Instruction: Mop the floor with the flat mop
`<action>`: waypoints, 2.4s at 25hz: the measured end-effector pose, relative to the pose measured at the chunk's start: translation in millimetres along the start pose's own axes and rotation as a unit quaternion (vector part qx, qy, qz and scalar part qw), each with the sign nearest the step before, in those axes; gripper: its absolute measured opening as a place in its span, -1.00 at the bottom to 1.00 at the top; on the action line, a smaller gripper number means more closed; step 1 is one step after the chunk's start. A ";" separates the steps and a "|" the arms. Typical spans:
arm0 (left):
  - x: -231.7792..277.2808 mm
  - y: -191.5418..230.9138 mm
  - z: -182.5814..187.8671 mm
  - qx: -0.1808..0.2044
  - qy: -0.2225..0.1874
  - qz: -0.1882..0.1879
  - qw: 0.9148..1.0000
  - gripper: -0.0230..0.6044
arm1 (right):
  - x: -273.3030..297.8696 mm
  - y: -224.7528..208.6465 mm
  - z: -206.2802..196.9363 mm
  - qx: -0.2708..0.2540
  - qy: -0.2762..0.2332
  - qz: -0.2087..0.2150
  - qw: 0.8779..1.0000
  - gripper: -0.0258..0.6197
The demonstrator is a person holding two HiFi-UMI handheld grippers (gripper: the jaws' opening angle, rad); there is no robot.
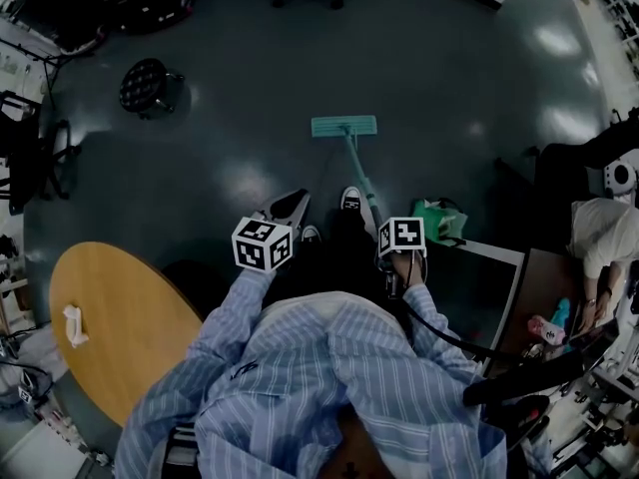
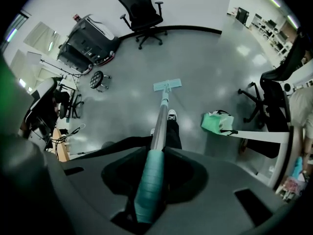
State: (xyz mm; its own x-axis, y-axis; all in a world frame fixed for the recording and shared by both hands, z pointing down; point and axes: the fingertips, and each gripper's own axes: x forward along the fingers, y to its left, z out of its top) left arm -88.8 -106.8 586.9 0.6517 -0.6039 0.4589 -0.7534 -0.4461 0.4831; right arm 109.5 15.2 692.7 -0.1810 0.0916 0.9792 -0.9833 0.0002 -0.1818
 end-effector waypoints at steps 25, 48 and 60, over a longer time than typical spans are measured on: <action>88.5 53.4 93.9 -0.078 -0.045 0.096 0.991 -0.86 | 3.9 -9.4 315.4 -0.039 -0.009 0.011 0.999 -0.56; 78.0 56.5 97.3 -0.079 -0.064 0.120 0.988 -0.86 | 0.3 -13.9 344.0 -0.031 -0.025 0.018 0.999 -0.56; 5.7 33.6 37.9 -0.040 -0.038 0.068 0.996 -0.86 | -0.3 6.5 165.0 0.016 -0.038 0.039 0.998 -0.56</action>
State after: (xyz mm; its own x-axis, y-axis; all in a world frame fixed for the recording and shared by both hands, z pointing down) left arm -113.7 -150.2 577.5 0.5341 -0.7042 0.4677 -0.8227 -0.3055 0.4794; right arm 100.3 -149.1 706.1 -0.2561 0.0147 0.9665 -0.9662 -0.0352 -0.2555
